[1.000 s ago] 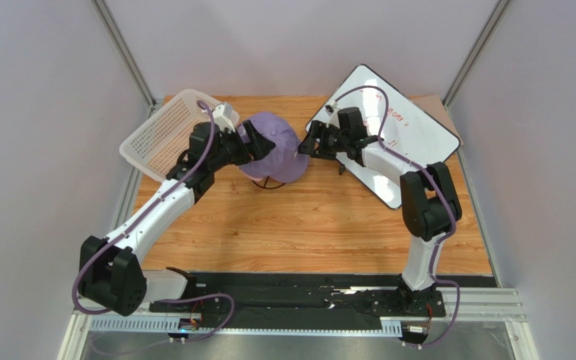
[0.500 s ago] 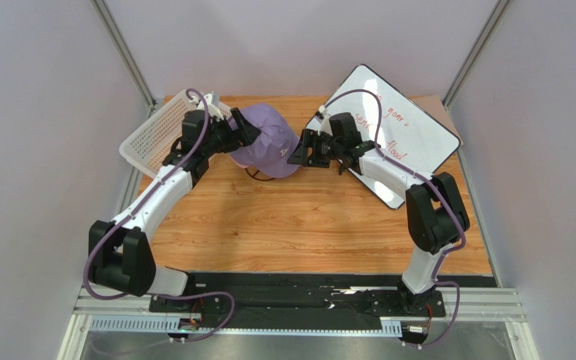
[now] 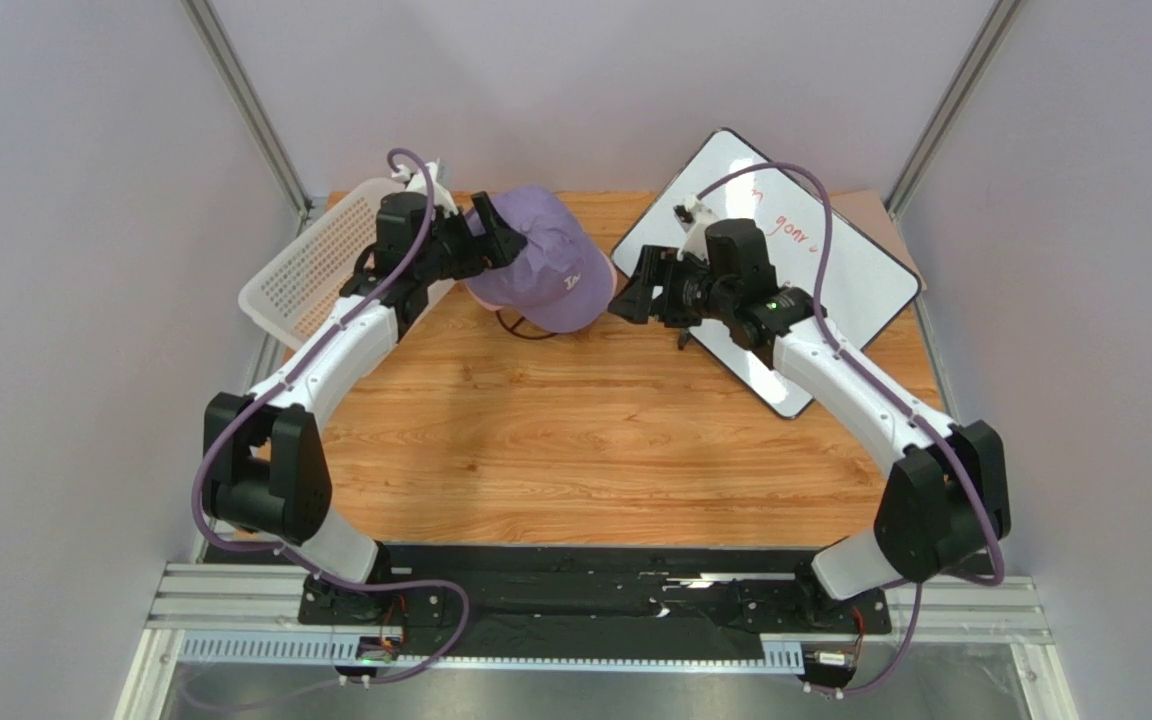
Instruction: Stack the hats
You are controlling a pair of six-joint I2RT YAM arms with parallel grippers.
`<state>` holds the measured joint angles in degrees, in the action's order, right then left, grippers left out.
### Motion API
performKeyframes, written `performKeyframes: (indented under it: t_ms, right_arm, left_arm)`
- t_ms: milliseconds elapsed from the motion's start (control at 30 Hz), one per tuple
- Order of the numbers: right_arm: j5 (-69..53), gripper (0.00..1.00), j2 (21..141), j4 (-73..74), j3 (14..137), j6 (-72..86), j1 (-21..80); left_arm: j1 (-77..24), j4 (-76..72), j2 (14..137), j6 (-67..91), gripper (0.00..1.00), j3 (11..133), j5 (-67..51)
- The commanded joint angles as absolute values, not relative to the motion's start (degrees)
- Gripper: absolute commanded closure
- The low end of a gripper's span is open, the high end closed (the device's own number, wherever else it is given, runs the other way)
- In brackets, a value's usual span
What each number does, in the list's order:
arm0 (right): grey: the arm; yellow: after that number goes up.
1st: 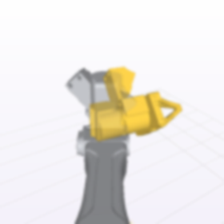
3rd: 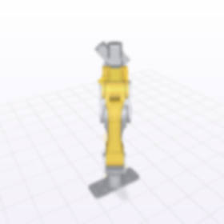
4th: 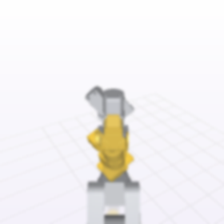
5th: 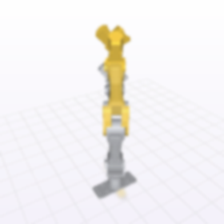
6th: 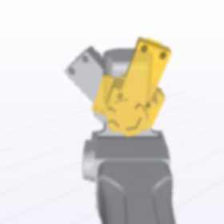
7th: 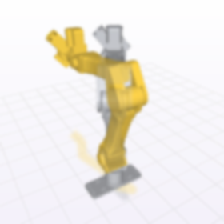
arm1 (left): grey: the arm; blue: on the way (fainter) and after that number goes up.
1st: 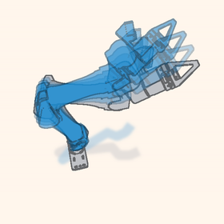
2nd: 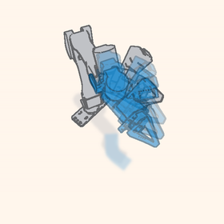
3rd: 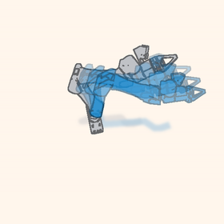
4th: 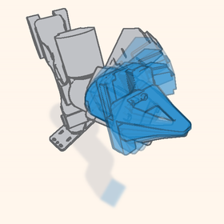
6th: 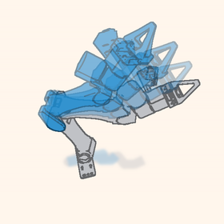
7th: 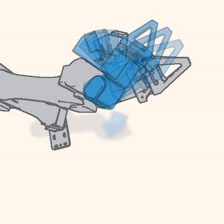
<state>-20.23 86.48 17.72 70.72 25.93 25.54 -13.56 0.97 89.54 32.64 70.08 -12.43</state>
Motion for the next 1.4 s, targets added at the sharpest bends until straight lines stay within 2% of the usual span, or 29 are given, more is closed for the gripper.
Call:
performKeyframes:
  t_ms: [0,133,333,533,700,1000,1133,1367]
  right_arm:
    - [-15.2,0.26,79.9,20.3,66.9,23.0,25.5]
    - [-13.9,0.25,75.1,20.3,63.5,23.1,24.3]
    - [-12.2,0.17,66.9,20.4,58.5,21.6,21.8]
    - [-13.4,0.15,59.7,20.8,54.1,21.4,14.4]
    - [-10.6,0.15,50.8,21.8,50.5,21.2,10.4]
    - [2.8,0.14,33.7,25.6,44.5,19.7,10.4]
    - [4.9,0.13,30.7,25.8,43.2,19.5,10.3]
    - [6.2,0.13,29.4,26.2,43.2,19.0,10.4]
  left_arm:
    - [-13.0,1.7,87.5,27.9,0.00,70.7,-10.8]
    - [-13.1,3.0,80.4,25.2,0.00,69.1,-9.5]
    - [-13.3,10.8,67.5,21.9,0.00,67.2,0.8]
    - [-15.9,24.3,53.6,21.3,0.00,65.0,11.4]
    - [-15.9,34.9,44.3,19.7,0.00,62.1,11.3]
    - [-15.9,40.8,34.8,17.1,0.00,59.2,7.2]
    - [-15.9,41.3,34.2,16.4,0.00,57.5,10.5]
    - [-15.8,40.3,34.2,16.3,0.00,56.2,9.2]
